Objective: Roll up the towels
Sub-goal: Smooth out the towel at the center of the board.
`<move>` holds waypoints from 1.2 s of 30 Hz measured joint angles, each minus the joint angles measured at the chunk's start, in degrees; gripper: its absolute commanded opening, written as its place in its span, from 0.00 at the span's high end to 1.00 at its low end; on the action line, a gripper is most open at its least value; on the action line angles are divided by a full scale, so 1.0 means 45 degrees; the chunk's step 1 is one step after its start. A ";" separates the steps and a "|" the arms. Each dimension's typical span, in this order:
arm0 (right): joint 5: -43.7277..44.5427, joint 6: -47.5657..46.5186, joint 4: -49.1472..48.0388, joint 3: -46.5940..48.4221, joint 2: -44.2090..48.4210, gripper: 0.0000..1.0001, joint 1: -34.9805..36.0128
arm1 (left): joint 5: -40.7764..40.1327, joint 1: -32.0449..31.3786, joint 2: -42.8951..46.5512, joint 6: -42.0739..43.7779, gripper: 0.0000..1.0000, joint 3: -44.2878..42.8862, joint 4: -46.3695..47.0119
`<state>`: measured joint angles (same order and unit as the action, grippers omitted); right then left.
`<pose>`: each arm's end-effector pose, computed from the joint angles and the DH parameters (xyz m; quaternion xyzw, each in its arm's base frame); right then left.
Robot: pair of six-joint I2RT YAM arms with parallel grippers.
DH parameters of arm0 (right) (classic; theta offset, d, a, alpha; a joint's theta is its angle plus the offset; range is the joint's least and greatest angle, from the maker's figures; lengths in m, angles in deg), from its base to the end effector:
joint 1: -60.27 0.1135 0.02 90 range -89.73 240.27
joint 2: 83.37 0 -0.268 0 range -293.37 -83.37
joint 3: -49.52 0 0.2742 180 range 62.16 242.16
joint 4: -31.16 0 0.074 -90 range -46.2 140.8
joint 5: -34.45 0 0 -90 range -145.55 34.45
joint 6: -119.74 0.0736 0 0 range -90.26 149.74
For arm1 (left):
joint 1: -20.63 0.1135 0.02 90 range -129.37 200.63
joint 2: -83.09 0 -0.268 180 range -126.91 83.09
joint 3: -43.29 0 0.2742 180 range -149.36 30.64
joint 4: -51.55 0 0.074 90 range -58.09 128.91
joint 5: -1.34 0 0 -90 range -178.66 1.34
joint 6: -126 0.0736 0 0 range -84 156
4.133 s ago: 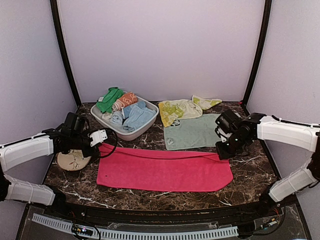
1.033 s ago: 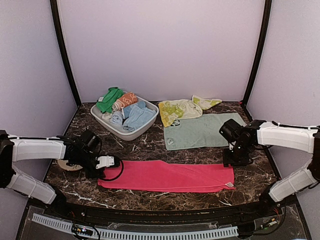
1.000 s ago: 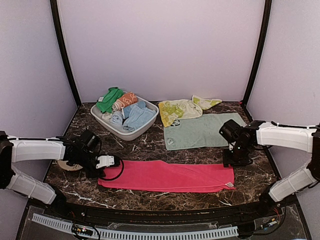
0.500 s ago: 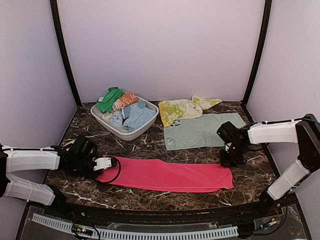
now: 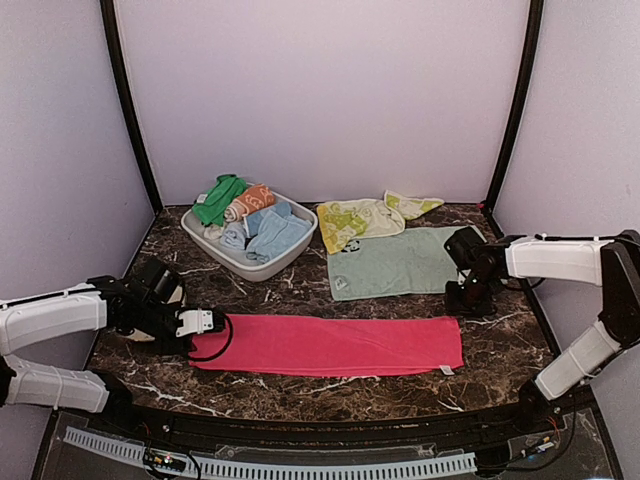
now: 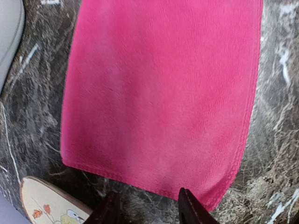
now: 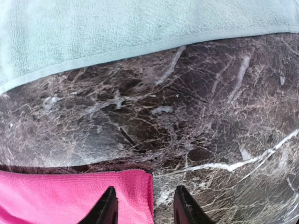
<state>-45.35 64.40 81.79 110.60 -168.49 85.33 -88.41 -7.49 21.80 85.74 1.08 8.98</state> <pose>0.2649 0.1095 0.1276 0.0944 0.9827 -0.0103 0.1591 0.1943 -0.1042 0.1290 0.6097 0.7539 0.0439 0.2409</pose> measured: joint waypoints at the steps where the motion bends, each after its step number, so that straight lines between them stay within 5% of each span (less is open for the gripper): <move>1: -0.0053 -0.0019 -0.0005 0.0000 0.0083 0.54 0.0000 | 0.0282 0.0000 -0.0010 -0.0102 0.53 -0.0393 -0.0277; 11: -0.1627 -0.0695 -0.0942 0.0024 -0.1044 0.59 -0.0146 | 0.0801 0.0000 -0.3167 -0.0913 0.60 -0.2744 0.0860; 17: -0.1933 -0.0874 -0.1535 0.0126 -0.1443 0.97 -0.0491 | -0.0398 0.0049 -0.4299 -0.0753 0.61 -0.1812 0.2880; 19: -0.2011 -0.0869 -0.1719 0.0005 -0.1389 1.00 -0.0850 | -0.0758 0.0136 -0.4167 -0.0525 0.61 -0.1341 0.3619; 24: -0.2327 -0.0860 -0.2220 -0.0665 -0.0690 0.88 -0.1520 | -0.1035 0.0311 -0.4104 -0.0355 0.61 -0.0845 0.4804; 30: -0.2987 -0.0947 -0.2458 -0.0971 0.0039 0.59 -0.1472 | -0.0865 0.0418 -0.4075 -0.0491 0.60 -0.0937 0.4639; 36: -0.3225 -0.1073 -0.2608 -0.1093 0.0058 0.57 -0.1467 | -0.0534 0.0476 -0.4075 -0.0860 0.58 -0.1365 0.3861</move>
<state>-59.86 59.56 70.06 105.69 -168.23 78.73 -90.81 -5.35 3.46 81.87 -5.06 26.35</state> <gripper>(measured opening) 0.439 0.412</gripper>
